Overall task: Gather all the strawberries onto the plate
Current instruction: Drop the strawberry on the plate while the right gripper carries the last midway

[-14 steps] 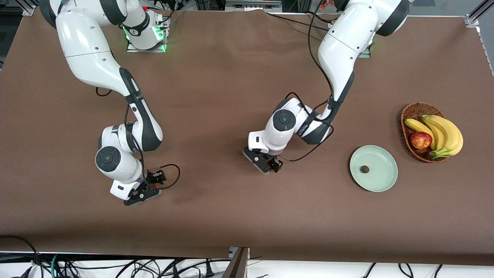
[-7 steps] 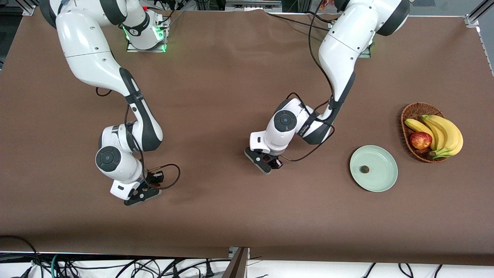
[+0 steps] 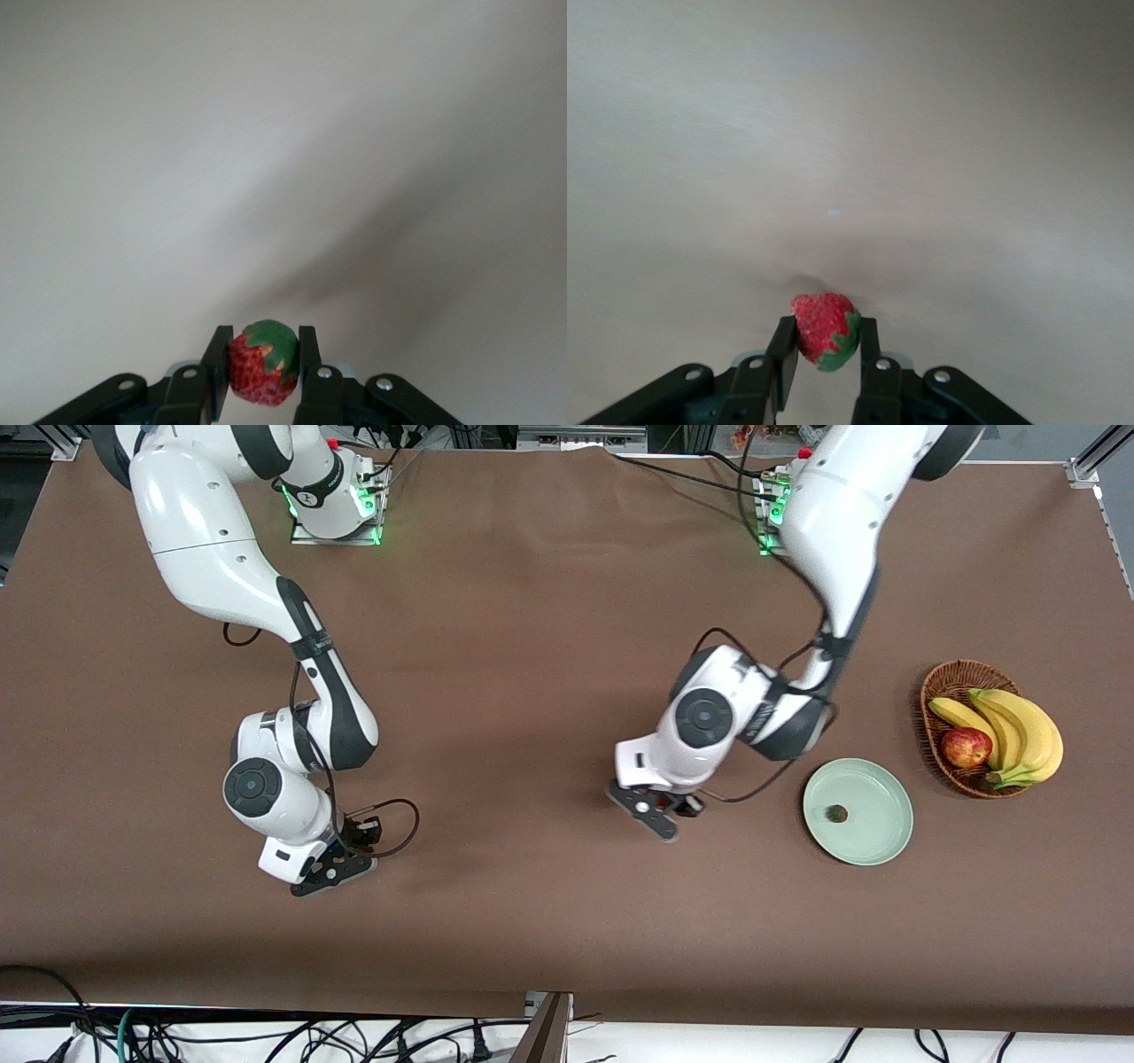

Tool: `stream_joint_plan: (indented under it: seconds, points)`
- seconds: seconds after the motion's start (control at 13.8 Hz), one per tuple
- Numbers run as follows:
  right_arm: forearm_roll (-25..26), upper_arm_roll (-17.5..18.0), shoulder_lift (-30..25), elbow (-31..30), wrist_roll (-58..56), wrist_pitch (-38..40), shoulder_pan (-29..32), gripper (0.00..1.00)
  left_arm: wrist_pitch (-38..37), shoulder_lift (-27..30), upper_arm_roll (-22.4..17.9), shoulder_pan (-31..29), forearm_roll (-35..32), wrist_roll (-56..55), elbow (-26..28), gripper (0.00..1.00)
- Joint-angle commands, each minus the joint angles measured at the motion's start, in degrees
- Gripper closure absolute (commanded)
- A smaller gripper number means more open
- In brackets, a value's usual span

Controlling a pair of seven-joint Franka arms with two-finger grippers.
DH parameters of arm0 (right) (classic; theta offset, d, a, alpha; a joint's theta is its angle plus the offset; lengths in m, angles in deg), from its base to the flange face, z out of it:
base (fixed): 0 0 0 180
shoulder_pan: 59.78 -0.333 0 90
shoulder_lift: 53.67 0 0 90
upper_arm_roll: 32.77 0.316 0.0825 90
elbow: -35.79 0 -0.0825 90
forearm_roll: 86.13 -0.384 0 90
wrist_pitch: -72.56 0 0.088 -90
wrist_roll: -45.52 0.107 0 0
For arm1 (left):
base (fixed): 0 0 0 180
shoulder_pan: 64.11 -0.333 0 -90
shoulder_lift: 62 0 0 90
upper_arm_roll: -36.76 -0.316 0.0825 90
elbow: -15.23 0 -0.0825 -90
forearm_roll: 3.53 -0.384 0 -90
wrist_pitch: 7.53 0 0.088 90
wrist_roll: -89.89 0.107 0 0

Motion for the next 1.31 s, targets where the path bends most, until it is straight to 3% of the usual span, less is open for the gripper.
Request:
stream_joint_plan:
  seconds: [0.0,0.36,0.51,0.65,0.8,0.94,1.23]
  points:
    - [-1.85,3.06,-1.8,-0.33,8.19,2.64,-1.9,0.76,-7.86,4.24,1.33,-6.6,-0.09,5.85,1.82,0.96]
    - [-1.33,4.22,-1.89,0.02,37.89,2.3,-12.87,0.76,-11.48,3.73,1.24,-19.8,-0.35,31.6,2.52,0.96]
    - [-1.68,4.3,-1.63,0.46,48.98,1.51,-16.48,0.76,-11.4,2.06,1.16,-22.8,-0.88,36.63,2.61,0.96]
    - [-1.85,4.39,-1.63,1.25,55.4,1.5,-19.74,0.76,-11.4,0.74,0.98,-24.55,-0.88,37.0,2.87,0.89]
    - [-1.85,4.65,-1.19,2.91,60.77,1.41,-22.37,0.76,-10.96,0.47,0.98,-25.52,-0.88,37.0,3.66,0.73]
    - [-1.85,4.66,-0.4,3.36,64.21,1.24,-24.92,0.76,-10.87,0.73,1.42,-25.53,-0.79,38.4,3.84,0.0]
    - [-1.94,4.66,1.88,3.27,66.59,-4.81,-28.44,0.73,-10.96,1.08,2.03,-24.65,-0.53,39.81,3.4,0.0]
